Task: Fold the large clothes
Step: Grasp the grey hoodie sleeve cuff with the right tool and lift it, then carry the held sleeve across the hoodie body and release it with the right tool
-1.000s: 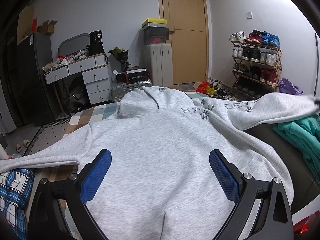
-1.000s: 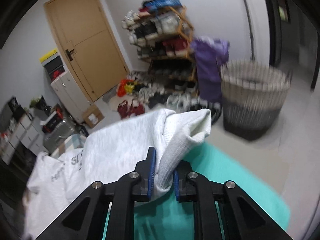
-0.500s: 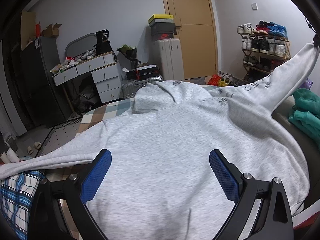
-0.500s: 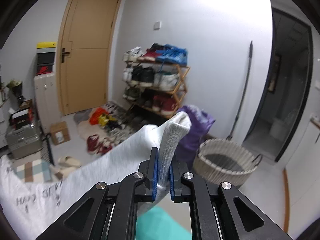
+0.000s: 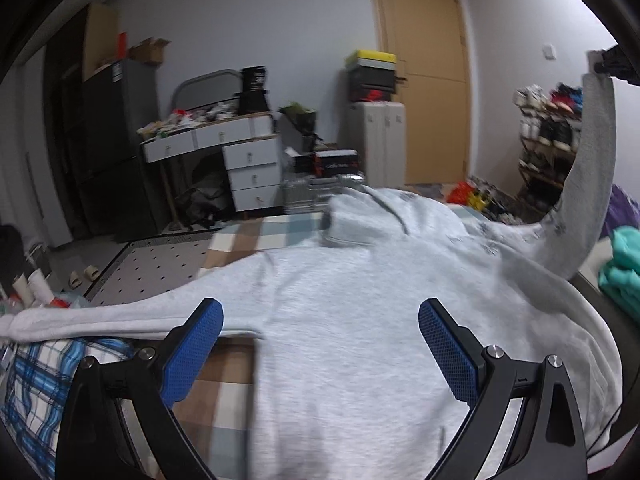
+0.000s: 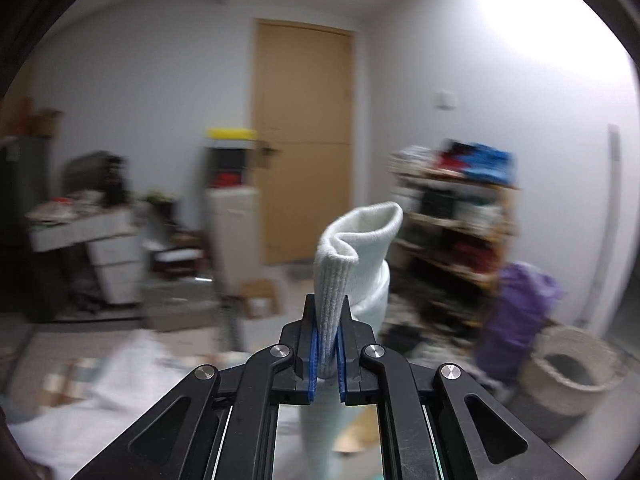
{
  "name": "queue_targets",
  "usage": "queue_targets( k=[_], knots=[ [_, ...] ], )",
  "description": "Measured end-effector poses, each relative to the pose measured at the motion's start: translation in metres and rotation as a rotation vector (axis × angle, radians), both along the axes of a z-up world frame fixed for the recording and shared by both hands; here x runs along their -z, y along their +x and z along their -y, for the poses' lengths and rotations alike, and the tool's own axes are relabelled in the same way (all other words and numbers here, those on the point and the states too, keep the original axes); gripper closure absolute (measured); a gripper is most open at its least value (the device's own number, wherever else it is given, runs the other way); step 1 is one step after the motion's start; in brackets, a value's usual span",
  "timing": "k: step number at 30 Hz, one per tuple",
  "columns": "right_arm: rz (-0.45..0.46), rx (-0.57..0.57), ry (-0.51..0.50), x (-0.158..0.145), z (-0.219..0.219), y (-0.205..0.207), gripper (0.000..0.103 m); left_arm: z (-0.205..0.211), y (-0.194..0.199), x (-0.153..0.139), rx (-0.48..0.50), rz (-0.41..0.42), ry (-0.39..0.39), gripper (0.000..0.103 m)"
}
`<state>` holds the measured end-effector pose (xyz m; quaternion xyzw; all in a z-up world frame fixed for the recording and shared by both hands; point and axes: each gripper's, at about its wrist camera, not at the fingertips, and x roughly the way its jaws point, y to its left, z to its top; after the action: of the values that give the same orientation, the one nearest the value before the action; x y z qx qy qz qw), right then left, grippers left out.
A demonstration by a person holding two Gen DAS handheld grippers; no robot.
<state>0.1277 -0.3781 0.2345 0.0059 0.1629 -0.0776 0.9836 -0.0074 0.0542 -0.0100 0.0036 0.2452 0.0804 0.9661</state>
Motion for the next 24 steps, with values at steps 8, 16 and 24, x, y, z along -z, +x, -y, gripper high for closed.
queue_targets(
  k=[8,16,24],
  knots=[
    [-0.128,-0.460,0.178,0.066,-0.182,0.027,0.096,-0.059,-0.013,-0.005,-0.154,0.047,-0.099,0.007],
    [-0.529,-0.641,0.267,0.268,-0.326,0.060,0.096,-0.086,-0.011,-0.003,-0.237,0.097,-0.200,0.007],
    [-0.745,-0.730,0.347,0.351,-0.341,0.057,0.060,-0.087,-0.001,0.000,-0.208,0.105,-0.170,0.007]
  ],
)
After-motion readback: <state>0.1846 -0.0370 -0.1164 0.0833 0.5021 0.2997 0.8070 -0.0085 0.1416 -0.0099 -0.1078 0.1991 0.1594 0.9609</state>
